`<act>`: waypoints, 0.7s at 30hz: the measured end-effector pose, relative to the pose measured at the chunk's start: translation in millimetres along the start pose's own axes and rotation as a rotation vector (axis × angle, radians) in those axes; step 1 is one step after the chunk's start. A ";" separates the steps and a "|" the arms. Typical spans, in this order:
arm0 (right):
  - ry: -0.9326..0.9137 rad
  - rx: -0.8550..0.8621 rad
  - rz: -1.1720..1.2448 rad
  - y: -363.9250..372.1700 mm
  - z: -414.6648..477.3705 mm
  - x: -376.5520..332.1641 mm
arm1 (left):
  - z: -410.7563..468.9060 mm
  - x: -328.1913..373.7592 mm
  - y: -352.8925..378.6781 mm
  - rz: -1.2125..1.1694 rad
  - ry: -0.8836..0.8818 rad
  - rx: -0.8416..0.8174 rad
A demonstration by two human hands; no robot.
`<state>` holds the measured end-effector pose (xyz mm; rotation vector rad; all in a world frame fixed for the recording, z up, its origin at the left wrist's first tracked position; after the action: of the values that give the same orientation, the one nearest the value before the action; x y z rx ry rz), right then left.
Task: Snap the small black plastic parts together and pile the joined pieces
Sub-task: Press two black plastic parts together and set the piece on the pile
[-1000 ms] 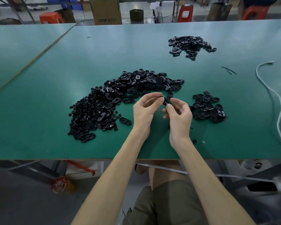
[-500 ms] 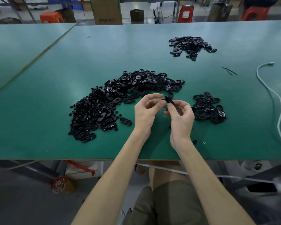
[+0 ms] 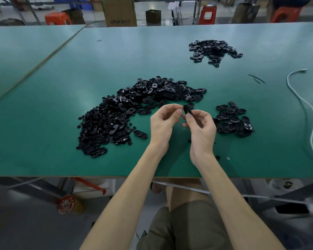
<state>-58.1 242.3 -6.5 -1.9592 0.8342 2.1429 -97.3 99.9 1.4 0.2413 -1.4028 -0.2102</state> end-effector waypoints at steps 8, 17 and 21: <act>0.043 0.034 0.004 -3.3 2.6 5.4 | 0.6 -3.8 -1.5 0.020 -0.021 -0.002; 0.041 0.064 -0.047 -5.8 3.8 6.8 | -1.4 -3.3 3.9 0.048 -0.018 -0.027; 0.041 0.062 -0.050 -5.3 3.1 6.9 | -1.4 -3.6 4.5 0.057 -0.009 -0.038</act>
<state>-59.5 246.3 -14.7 -1.9787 0.8381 2.0305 -96.4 105.2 -0.9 0.1688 -1.4118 -0.1908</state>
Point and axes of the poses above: each hand's wrist, its own z-axis towards the middle knuckle, its own y-axis out of the palm, x = y × z, the point moved 9 cm from there along z, towards the middle knuckle, and after that the axes turned 1 degree about z, right-handed, at the moved point
